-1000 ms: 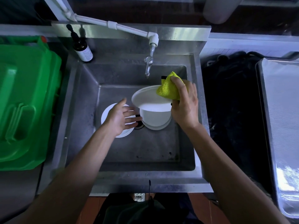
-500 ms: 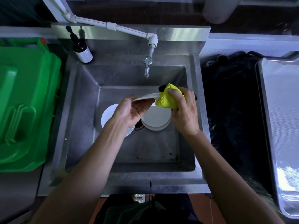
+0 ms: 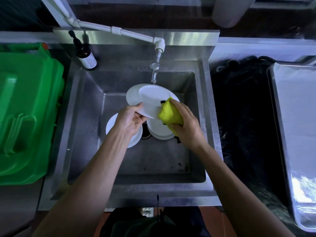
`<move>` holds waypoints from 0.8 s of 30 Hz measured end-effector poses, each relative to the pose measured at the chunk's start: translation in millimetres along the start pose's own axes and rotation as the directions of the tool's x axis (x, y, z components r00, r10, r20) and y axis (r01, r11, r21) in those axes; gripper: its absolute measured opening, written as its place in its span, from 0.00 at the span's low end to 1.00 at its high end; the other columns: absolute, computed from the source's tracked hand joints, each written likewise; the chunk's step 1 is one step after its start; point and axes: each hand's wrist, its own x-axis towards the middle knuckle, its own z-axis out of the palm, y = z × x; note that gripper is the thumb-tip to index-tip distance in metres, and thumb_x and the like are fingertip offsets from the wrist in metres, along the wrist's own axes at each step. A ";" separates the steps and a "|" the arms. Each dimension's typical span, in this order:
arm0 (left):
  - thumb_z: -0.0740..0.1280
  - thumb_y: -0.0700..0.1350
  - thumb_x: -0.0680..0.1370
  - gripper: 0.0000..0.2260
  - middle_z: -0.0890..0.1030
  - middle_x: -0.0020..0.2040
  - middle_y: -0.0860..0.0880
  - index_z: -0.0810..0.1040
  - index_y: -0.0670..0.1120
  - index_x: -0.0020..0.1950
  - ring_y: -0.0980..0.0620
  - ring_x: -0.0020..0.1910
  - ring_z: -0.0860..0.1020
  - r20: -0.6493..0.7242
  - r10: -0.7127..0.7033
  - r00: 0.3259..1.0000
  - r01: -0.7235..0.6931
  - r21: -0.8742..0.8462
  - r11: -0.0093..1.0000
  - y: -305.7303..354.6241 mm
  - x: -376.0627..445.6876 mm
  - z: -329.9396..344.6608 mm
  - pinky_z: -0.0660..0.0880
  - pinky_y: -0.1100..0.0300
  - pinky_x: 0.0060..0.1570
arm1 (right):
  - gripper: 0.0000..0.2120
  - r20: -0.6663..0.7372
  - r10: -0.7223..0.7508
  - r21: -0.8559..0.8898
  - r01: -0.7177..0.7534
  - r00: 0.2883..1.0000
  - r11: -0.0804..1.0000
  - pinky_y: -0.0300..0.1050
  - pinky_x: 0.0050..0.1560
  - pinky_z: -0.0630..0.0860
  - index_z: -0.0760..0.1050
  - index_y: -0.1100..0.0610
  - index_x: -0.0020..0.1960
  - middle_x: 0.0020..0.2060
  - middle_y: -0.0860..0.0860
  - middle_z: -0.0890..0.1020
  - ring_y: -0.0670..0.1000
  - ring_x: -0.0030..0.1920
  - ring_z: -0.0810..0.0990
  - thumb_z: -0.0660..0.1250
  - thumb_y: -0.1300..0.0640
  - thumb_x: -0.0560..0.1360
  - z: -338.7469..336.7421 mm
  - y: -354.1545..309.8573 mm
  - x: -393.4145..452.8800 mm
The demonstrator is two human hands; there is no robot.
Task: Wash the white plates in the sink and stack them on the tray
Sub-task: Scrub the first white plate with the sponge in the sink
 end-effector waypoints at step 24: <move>0.64 0.34 0.80 0.17 0.81 0.61 0.39 0.75 0.40 0.69 0.39 0.56 0.80 0.018 0.113 0.993 -0.115 0.124 0.986 -35.5 -19.2 -40.7 0.75 0.39 0.61 | 0.24 -0.196 0.004 -0.079 -0.020 0.981 0.997 0.59 0.72 0.65 0.63 0.54 0.77 0.78 0.58 0.59 0.57 0.76 0.59 0.61 0.53 0.82 88.6 -25.5 -18.2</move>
